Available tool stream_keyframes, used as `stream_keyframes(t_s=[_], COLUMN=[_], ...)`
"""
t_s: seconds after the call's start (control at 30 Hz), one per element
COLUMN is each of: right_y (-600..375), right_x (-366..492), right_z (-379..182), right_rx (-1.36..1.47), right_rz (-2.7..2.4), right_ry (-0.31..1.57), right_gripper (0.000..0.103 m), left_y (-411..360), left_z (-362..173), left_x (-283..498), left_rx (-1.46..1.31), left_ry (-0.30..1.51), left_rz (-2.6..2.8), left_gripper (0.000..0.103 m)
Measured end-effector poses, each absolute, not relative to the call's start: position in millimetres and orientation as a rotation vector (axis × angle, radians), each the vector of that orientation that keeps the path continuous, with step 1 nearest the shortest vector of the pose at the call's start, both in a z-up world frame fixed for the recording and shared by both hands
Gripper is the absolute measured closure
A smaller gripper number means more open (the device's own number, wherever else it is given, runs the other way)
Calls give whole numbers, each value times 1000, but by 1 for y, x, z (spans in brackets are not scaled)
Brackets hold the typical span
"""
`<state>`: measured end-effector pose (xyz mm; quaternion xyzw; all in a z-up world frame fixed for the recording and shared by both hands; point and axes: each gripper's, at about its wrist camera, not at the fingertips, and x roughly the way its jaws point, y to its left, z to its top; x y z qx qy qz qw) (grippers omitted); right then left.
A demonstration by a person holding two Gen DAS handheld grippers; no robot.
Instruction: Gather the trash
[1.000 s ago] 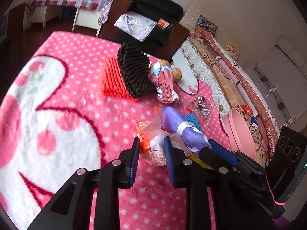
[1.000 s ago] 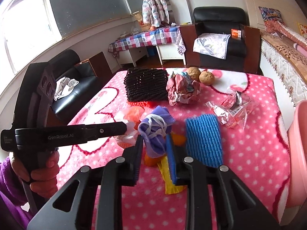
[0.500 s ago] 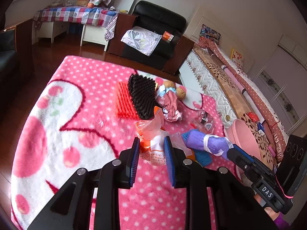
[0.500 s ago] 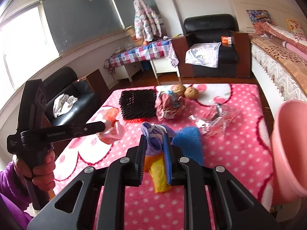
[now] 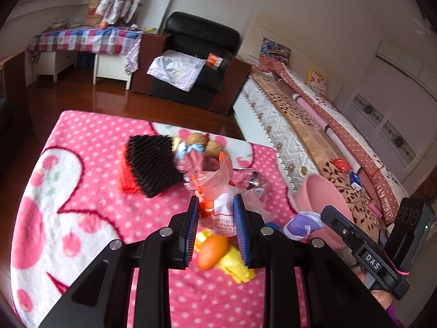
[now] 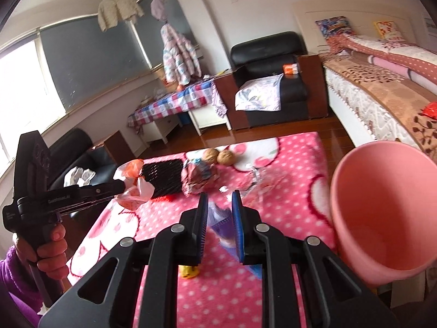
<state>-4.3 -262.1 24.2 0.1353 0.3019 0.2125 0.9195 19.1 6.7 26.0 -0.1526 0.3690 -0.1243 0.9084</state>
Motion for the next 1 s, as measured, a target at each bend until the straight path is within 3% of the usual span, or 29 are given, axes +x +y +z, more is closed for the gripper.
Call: stream_keyframes(t_s=[0.7,1.0], right_y=[-374,-344], right_x=[-15,-10], right_z=[9,-3], right_rx=[431,443], right_rz=[212,381], right_ry=[567,653], right_gripper=[85,85], left_y=[-100,-98], left_z=[39,44], left_x=[39,39], left_rx=[-213,-225], left_ry=[767,753], left_rz=[-441,-443], left_gripper=[78,78])
